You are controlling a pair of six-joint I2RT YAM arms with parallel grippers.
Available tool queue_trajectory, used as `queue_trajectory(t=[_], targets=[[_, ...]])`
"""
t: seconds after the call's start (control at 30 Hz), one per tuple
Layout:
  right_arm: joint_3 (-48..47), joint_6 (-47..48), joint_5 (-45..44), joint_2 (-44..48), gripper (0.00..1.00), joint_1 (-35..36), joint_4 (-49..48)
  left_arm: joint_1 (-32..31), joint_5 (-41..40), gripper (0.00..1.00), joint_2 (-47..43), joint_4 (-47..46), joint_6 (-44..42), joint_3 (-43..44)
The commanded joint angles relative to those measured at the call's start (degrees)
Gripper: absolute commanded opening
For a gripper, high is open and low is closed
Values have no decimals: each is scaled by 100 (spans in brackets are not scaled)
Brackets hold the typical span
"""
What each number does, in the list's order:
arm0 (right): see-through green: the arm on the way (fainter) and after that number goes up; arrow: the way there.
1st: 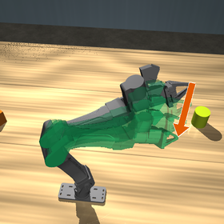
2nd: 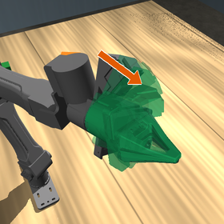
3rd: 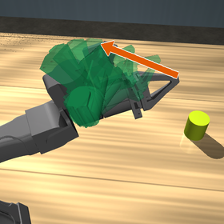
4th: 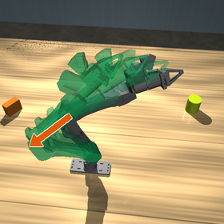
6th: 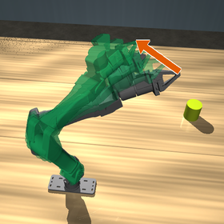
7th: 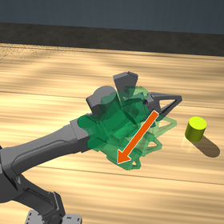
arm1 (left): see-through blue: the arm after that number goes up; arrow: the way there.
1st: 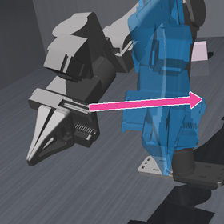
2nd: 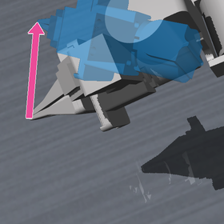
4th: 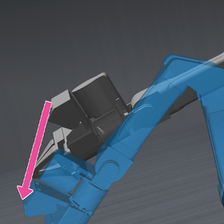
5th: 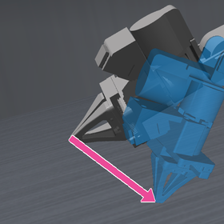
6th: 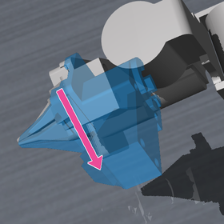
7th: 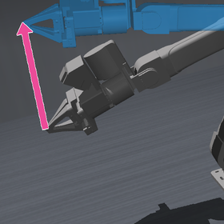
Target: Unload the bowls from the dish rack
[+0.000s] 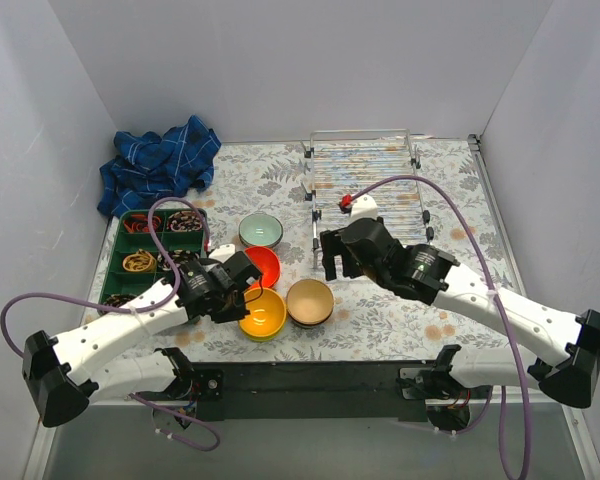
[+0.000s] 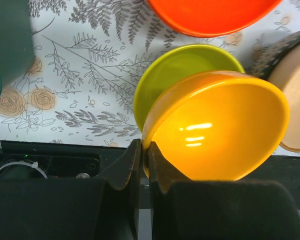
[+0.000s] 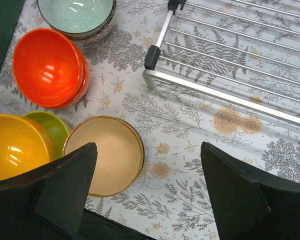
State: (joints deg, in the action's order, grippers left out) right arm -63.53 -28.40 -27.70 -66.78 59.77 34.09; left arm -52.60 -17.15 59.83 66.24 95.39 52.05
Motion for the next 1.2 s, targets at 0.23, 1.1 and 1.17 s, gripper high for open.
queue_trajectory(t=[0.23, 1.1, 1.17], targets=[[727, -174, 203, 842, 94, -676, -622, 30, 89, 32, -121, -577, 252, -600], [-978, 1038, 1937, 1183, 99, -5625, 308, 3335, -51, 98, -427, -595, -1841, 3004], [-846, 1231, 1690, 1796, 98, -5625, 300, 3335, -375, 98, -1094, -647, -1910, 2864]])
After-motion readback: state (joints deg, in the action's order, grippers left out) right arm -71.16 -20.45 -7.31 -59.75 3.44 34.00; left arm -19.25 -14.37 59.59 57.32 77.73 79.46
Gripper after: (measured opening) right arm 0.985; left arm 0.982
